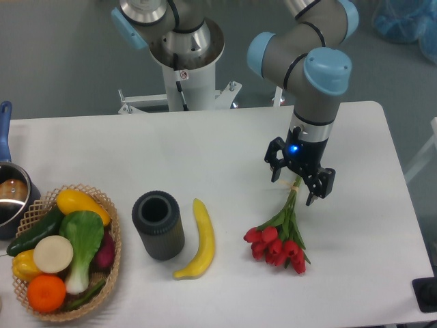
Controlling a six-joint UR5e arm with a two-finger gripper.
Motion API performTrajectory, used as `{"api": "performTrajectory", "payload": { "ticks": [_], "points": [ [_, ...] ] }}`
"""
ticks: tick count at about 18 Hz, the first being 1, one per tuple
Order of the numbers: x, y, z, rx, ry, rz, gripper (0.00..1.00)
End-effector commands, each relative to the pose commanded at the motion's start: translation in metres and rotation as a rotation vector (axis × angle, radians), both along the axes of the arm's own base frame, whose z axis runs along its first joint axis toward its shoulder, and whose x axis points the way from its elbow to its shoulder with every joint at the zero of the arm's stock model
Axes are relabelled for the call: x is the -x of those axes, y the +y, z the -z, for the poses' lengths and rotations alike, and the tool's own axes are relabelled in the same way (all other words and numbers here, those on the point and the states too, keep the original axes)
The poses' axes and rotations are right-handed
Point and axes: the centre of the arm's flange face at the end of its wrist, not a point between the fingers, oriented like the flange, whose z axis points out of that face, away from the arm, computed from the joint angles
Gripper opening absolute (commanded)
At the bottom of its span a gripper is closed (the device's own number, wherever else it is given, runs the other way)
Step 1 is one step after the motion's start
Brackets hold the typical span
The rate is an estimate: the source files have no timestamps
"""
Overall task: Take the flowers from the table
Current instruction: 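Move the open gripper over the green stems of the red tulips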
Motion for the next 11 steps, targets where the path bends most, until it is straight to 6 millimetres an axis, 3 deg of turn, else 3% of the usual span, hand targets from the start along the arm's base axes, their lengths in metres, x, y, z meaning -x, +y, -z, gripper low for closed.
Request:
{"api": "performTrajectory", "payload": {
  "ticks": [11],
  "points": [
    [-0.0026, -0.0025, 0.0072, -0.073, -0.052, 0.003, 1.00]
  ]
}}
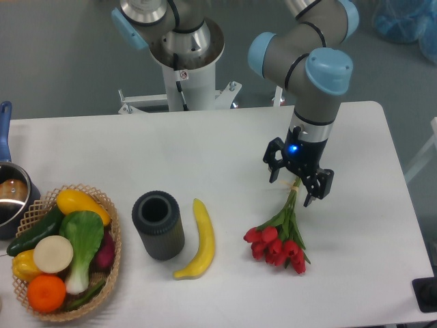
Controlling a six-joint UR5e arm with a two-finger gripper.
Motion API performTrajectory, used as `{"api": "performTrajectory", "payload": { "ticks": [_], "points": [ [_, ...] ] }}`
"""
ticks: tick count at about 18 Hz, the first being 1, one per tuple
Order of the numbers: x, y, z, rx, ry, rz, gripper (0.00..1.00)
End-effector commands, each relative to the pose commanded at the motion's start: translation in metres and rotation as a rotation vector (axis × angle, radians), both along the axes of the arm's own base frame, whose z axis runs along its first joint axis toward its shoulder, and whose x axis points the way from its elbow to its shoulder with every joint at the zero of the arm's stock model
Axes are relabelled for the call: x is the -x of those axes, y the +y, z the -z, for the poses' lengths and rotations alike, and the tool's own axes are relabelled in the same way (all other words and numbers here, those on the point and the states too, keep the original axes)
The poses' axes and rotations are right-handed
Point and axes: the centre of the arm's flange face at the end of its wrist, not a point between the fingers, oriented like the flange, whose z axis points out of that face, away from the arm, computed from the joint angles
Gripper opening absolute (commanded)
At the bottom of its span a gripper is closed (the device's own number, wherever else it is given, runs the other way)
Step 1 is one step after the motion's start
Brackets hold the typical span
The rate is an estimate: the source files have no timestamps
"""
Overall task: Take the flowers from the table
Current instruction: 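Move the open gripper over the green stems of the red tulips, then lower the open gripper down around the tulip stems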
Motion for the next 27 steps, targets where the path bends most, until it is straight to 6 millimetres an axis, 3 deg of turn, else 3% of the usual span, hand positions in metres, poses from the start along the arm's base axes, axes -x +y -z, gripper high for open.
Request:
{"api": "performTrajectory", "payload": {
  "ticks": [5, 11, 13, 17, 20, 24, 27],
  "points": [
    [0.009, -0.022, 0.012, -0.111, -0.085, -0.040, 1.00],
    [0.016, -0.025, 0.034, -0.086, -0.124, -0.055, 1.00],
    [0.021, -0.036, 0.037, -0.079, -0.136, -0.078, 1.00],
    [0.026, -0.047, 0.045, -0.010, -0.158, -0.135, 1.00],
    [0.030, -0.047, 0.040, -0.007, -0.187, -0.220, 1.00],
    [0.037, -0.059, 0.054, 0.108, -0.163, -0.268, 1.00],
    [0.034, -0.058, 0.064, 0.143, -0.169, -0.270, 1.00]
  ]
}}
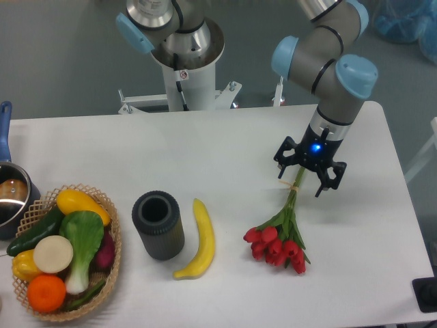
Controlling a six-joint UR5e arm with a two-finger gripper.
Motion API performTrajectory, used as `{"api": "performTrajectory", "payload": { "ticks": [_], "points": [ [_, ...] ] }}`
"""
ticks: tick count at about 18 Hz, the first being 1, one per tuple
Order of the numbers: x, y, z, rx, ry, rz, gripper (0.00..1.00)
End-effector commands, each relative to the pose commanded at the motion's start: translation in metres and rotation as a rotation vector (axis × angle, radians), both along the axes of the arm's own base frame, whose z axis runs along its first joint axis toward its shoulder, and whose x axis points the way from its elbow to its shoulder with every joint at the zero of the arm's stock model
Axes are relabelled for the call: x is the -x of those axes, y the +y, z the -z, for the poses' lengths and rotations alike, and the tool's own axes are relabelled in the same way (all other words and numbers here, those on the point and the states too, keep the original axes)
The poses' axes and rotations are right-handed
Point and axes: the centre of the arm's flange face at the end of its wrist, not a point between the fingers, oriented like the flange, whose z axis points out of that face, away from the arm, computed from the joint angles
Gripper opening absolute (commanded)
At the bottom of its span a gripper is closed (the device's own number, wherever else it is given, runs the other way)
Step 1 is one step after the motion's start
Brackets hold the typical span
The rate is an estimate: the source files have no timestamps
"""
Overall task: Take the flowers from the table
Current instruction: 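Lower the open gripper down around the tulip stems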
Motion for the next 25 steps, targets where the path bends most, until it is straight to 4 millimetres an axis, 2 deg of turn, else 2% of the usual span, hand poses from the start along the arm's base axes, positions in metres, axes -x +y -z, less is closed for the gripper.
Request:
{"api": "performTrajectory", "payload": {
  "ticks": [11, 25],
  "points": [
    [-0.005, 0.041, 0.037, 0.052, -0.081, 0.018, 1.00],
    [0.008, 0.078, 0.055, 0.031, -0.112, -0.009, 1.00]
  ]
}}
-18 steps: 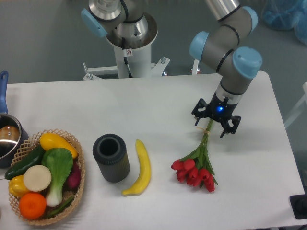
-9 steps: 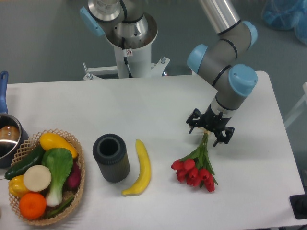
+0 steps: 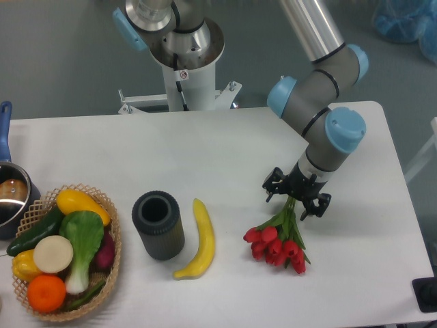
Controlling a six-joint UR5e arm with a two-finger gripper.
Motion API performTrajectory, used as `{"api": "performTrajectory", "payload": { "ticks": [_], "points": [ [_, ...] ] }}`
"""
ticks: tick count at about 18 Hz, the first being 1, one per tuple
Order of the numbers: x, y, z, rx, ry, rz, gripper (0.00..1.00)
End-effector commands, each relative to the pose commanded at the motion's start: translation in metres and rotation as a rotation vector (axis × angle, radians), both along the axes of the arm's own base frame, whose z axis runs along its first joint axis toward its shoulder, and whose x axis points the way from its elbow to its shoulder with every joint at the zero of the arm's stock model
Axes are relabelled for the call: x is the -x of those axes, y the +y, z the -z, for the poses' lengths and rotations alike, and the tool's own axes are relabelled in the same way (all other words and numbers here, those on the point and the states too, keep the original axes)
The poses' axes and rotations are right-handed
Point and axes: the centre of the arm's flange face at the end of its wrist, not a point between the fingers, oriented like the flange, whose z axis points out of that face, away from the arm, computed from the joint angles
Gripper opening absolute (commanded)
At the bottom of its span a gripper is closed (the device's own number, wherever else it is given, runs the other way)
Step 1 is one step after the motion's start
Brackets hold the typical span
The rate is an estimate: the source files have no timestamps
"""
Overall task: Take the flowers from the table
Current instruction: 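Lower the open gripper down around the tulip stems, then close the gripper on the tulip stems and begin lifting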
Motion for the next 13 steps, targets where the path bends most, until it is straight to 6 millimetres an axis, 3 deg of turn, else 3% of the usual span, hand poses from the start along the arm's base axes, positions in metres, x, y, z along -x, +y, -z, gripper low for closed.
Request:
{"api": "performTrajectory", "payload": {
  "ticks": [11, 13],
  "points": [
    [0.0027, 0.0038, 0.0095, 0.001, -0.013, 0.003, 1.00],
    [0.0048, 0.0037, 0.0076, -0.001, -0.009, 0.001, 0.96]
  ]
}}
